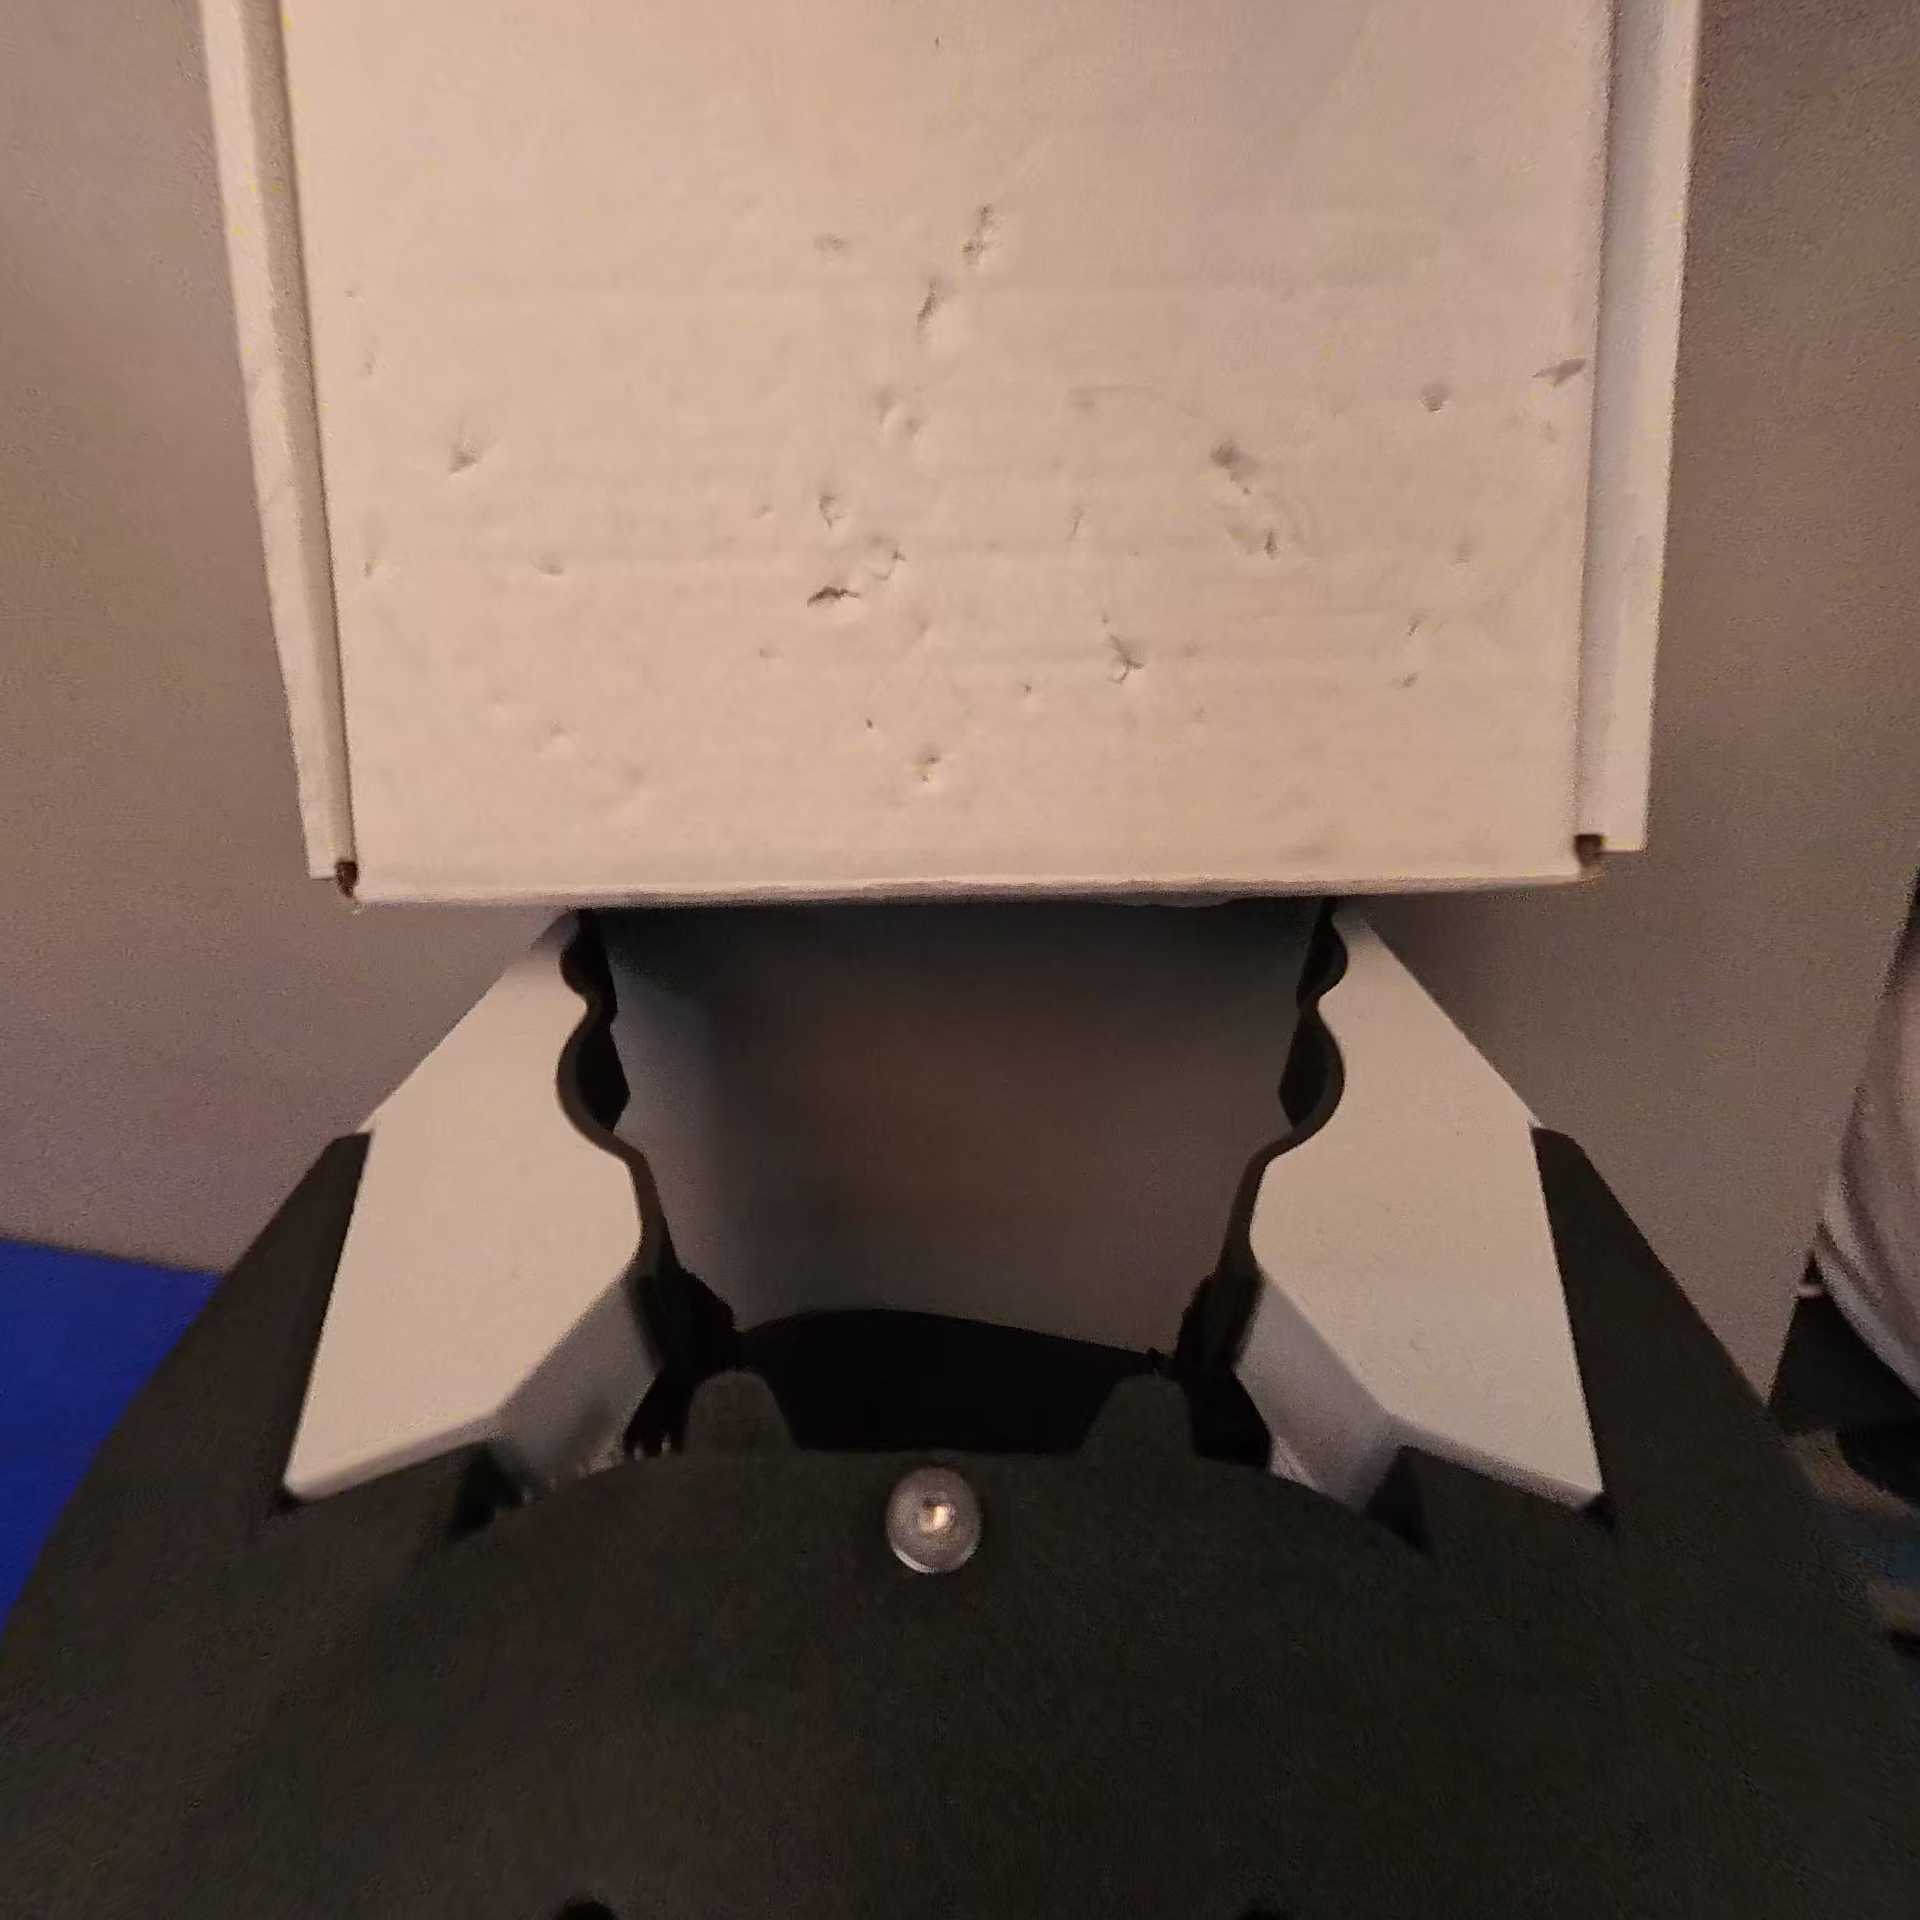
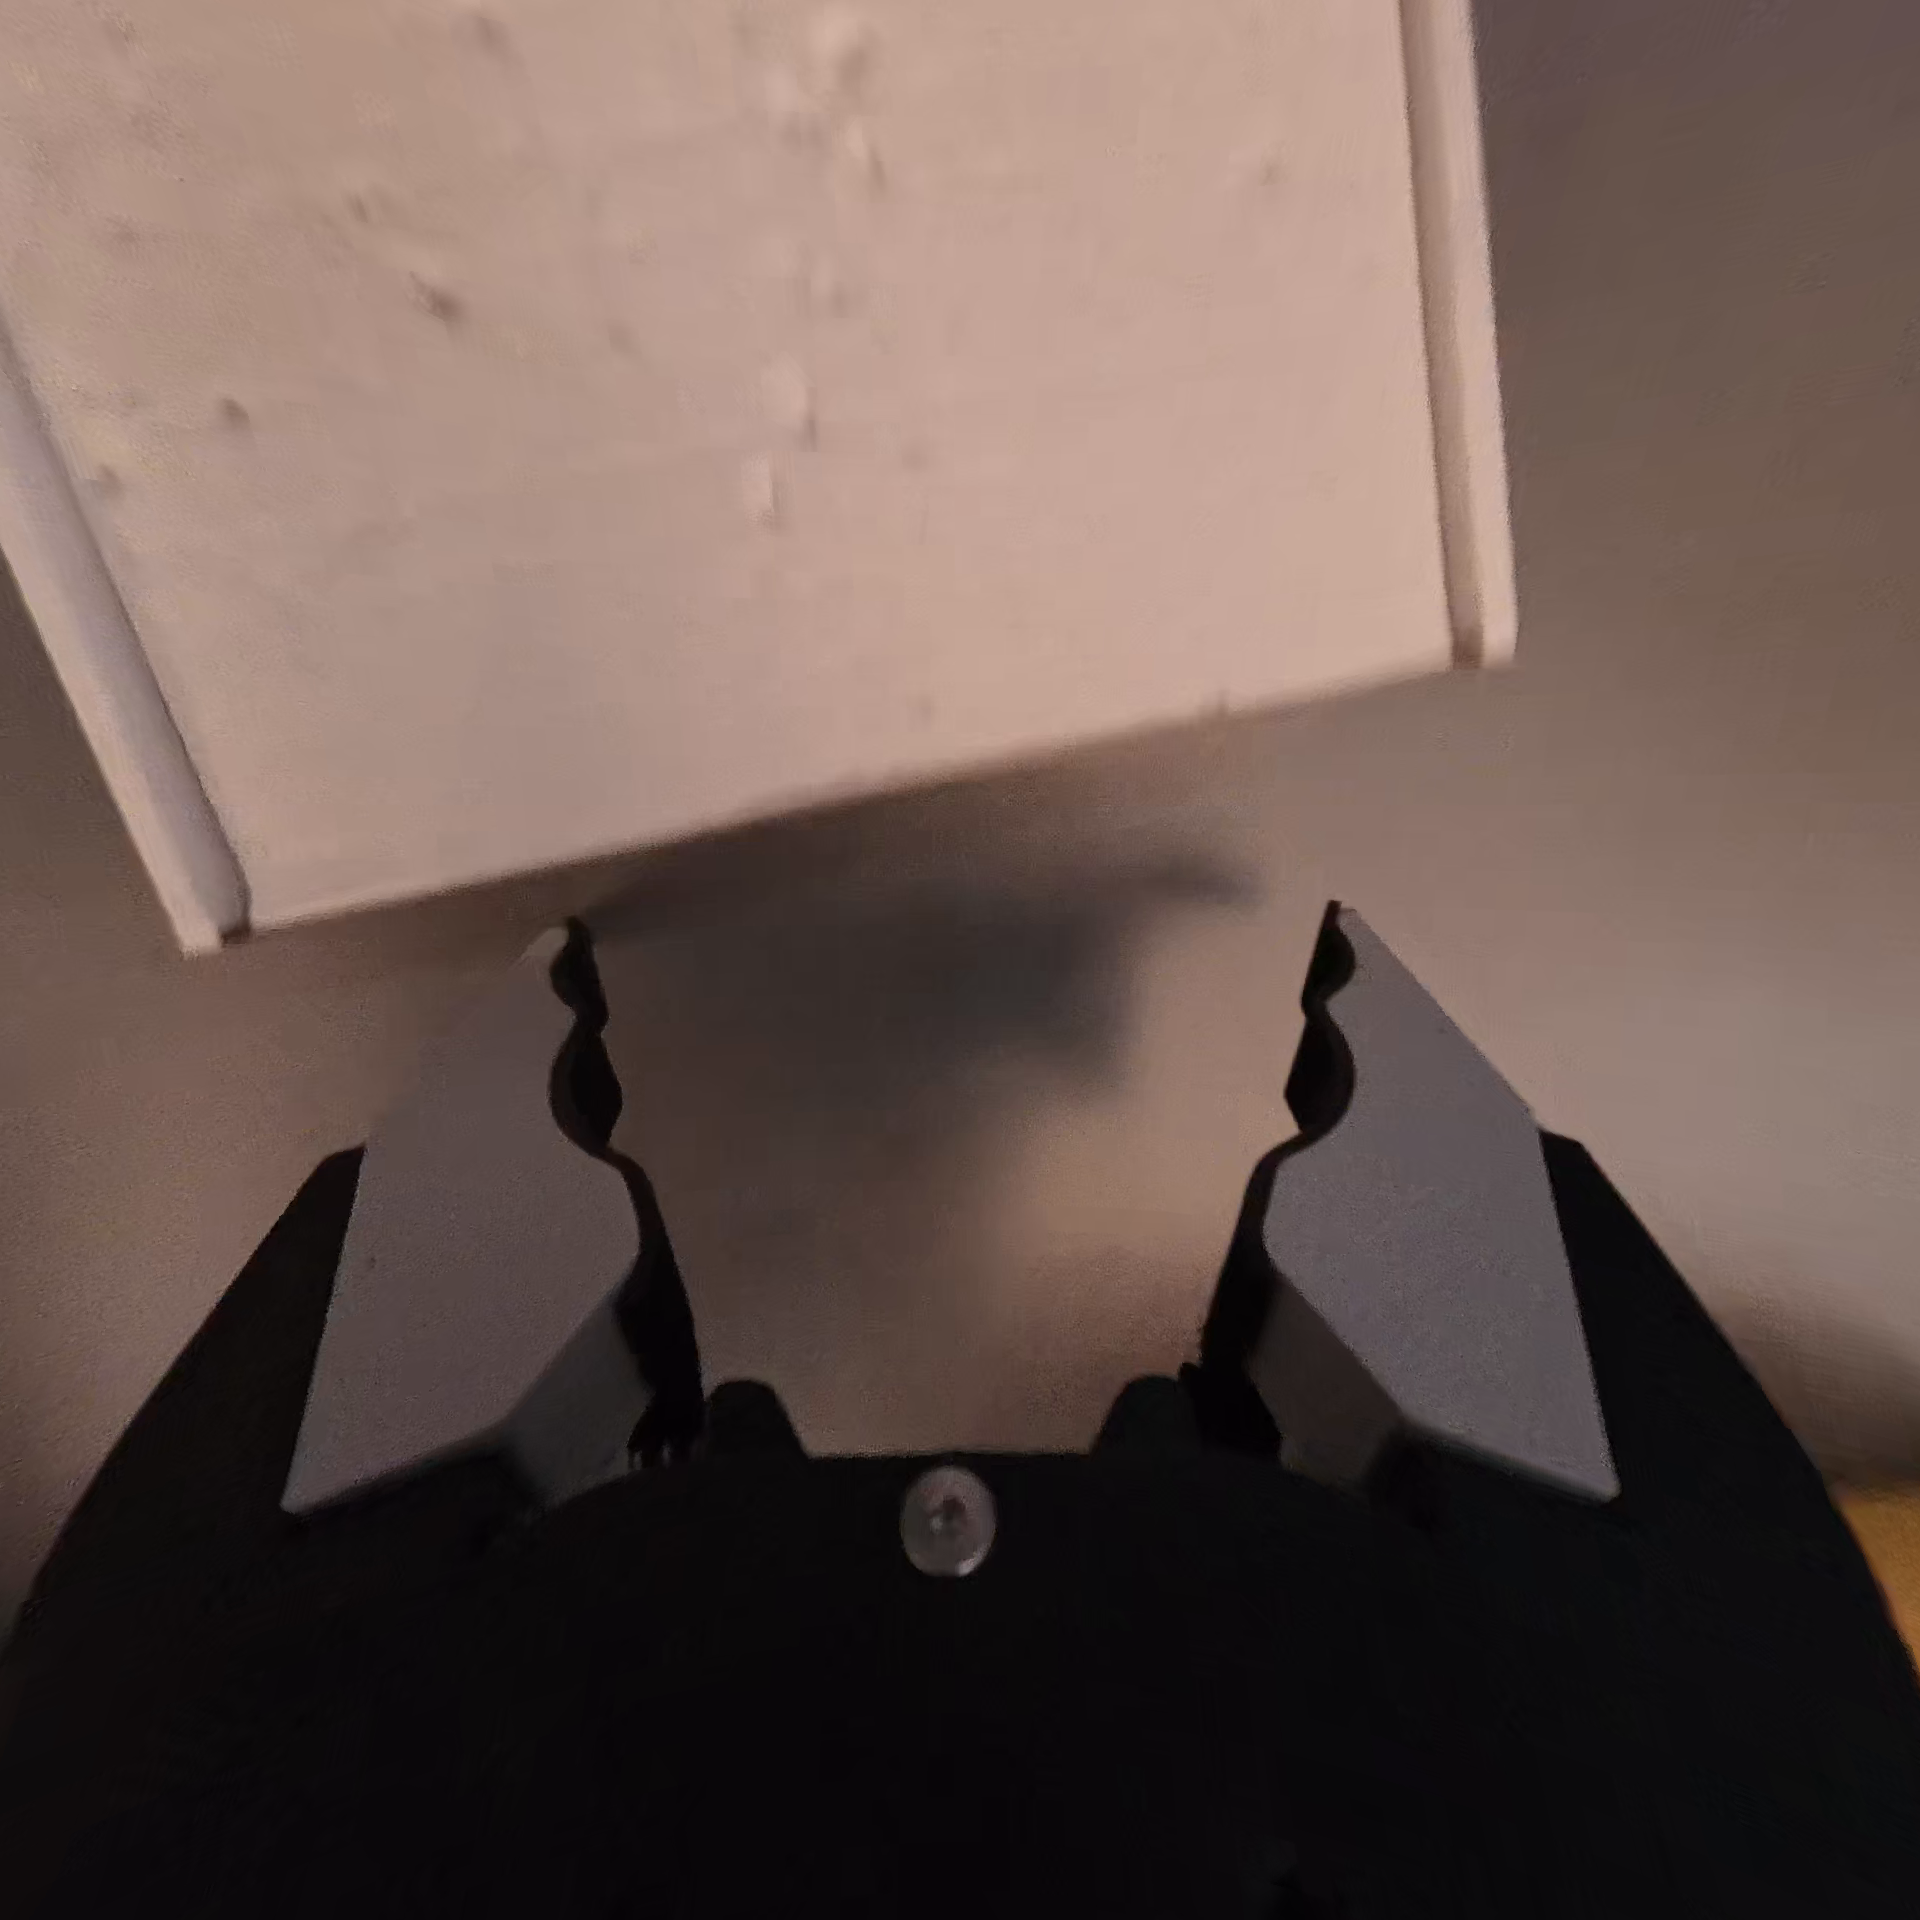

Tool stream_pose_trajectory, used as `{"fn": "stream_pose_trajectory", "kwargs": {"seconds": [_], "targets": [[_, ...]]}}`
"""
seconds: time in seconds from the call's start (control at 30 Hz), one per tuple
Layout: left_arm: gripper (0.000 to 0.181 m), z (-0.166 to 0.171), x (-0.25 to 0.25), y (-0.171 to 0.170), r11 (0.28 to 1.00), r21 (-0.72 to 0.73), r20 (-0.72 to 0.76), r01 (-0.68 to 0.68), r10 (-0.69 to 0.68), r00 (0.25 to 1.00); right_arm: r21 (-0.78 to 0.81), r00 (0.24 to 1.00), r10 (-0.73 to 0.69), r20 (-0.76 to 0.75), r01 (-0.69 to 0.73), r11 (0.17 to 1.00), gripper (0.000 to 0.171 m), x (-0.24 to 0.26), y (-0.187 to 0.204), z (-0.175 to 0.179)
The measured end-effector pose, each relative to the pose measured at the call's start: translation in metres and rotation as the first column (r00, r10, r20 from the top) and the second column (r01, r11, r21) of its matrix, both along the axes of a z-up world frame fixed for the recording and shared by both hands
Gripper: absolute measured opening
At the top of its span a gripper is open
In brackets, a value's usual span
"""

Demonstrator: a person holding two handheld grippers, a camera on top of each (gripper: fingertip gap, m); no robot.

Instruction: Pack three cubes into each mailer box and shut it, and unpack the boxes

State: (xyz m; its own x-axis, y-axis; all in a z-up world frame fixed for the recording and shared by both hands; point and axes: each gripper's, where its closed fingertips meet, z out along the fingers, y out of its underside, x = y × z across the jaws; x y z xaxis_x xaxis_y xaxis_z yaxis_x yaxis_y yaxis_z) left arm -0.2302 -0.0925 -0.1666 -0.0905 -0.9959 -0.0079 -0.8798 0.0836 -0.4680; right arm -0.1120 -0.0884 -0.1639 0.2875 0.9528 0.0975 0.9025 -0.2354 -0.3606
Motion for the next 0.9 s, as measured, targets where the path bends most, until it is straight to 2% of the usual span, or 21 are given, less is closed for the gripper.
{"fn": "stream_pose_trajectory", "kwargs": {"seconds": [0.07,0.1,0.2,0.27,0.37,0.43,0.53,0.6,0.67,0.73,0.83,0.9], "targets": [[0.131,0.0,-0.001,-0.001,0.998,0.018,0.017,-0.055,0.055,0.998,0.058,0.988,-0.11,0.109,0.104,0.993,0.128,0.03,0.001,0.007],[0.135,-0.001,0.0,-0.001,0.996,0.014,0.028,-0.089,0.089,0.996,0.073,0.976,-0.186,0.11,0.178,0.981,0.126,0.041,0.0,0.013],[0.146,-0.003,0.009,-0.004,0.983,0.013,0.057,-0.185,0.184,0.981,0.011,0.92,-0.391,0.04,0.391,0.92,0.106,0.061,-0.013,0.029],[0.158,-0.006,0.017,-0.003,0.965,0.019,0.076,-0.261,0.259,0.963,0.012,0.873,-0.487,-0.015,0.487,0.873,0.106,0.07,-0.014,0.042],[0.158,-0.005,0.029,-0.002,0.935,0.004,0.114,-0.354,0.351,0.929,0.012,0.827,-0.54,-0.154,0.548,0.836,0.107,0.055,-0.008,0.065],[0.158,-0.005,0.039,0.002,0.904,0.0,0.149,-0.428,0.423,0.894,-0.01,0.797,-0.553,-0.244,0.568,0.823,0.116,0.032,-0.002,0.079],[0.158,-0.003,0.047,0.005,0.865,-0.004,0.2,-0.502,0.492,0.847,-0.02,0.788,-0.507,-0.349,0.534,0.845,0.133,-0.016,0.013,0.088],[0.158,0.004,0.047,0.008,0.838,-0.038,0.267,-0.544,0.533,0.803,-0.044,0.801,-0.51,-0.314,0.524,0.851,0.142,-0.04,0.02,0.076],[0.157,0.018,0.04,0.012,0.813,-0.089,0.334,-0.575,0.568,0.752,-0.053,0.796,-0.55,-0.254,0.556,0.829,0.144,-0.046,0.028,0.063],[0.147,0.038,0.034,0.017,0.802,-0.132,0.429,-0.582,0.576,0.696,-0.106,0.792,-0.565,-0.23,0.557,0.824,0.142,-0.055,0.03,0.055],[0.131,0.065,0.032,0.019,0.812,-0.184,0.567,-0.554,0.548,0.615,-0.113,0.808,-0.585,-0.079,0.575,0.81,0.142,-0.051,0.029,0.035],[0.129,0.067,0.03,0.02,0.816,-0.131,0.587,-0.563,0.521,0.619,-0.12,0.811,-0.585,-0.002,0.581,0.805,0.139,-0.05,0.028,0.027]]}}
